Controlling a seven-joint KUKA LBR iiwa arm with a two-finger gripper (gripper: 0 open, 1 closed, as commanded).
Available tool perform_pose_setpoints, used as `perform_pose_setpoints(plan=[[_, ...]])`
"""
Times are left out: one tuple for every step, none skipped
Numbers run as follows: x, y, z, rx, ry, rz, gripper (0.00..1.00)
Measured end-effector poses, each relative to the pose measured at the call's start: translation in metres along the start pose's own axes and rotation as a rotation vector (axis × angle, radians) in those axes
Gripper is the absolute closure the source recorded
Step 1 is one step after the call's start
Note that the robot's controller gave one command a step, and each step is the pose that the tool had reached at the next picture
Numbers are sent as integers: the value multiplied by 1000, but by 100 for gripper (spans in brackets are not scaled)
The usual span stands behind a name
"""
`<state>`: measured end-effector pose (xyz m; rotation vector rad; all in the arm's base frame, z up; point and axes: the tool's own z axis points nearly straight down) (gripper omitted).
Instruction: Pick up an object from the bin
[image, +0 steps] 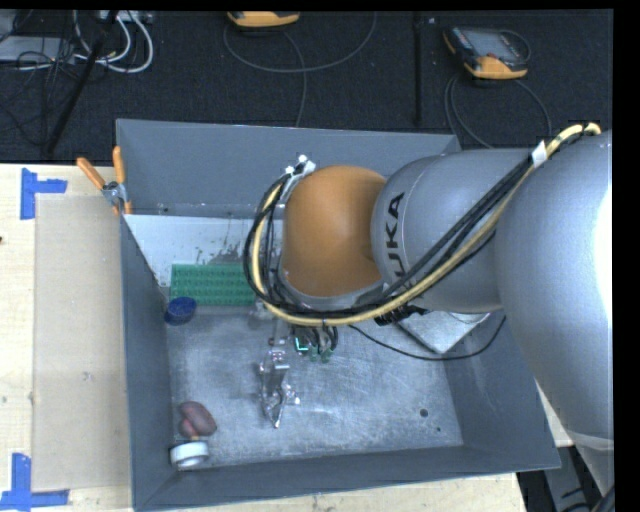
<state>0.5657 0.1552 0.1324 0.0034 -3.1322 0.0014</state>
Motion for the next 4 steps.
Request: perform_pose_setpoints(plan=[[18, -40, 59, -8, -19, -97, 0], [20, -40, 57, -4, -6, -99, 100], [-3, -41, 40, -1, -10, -182, 100], [-17, -40, -72, 1, -18, -449, 100]])
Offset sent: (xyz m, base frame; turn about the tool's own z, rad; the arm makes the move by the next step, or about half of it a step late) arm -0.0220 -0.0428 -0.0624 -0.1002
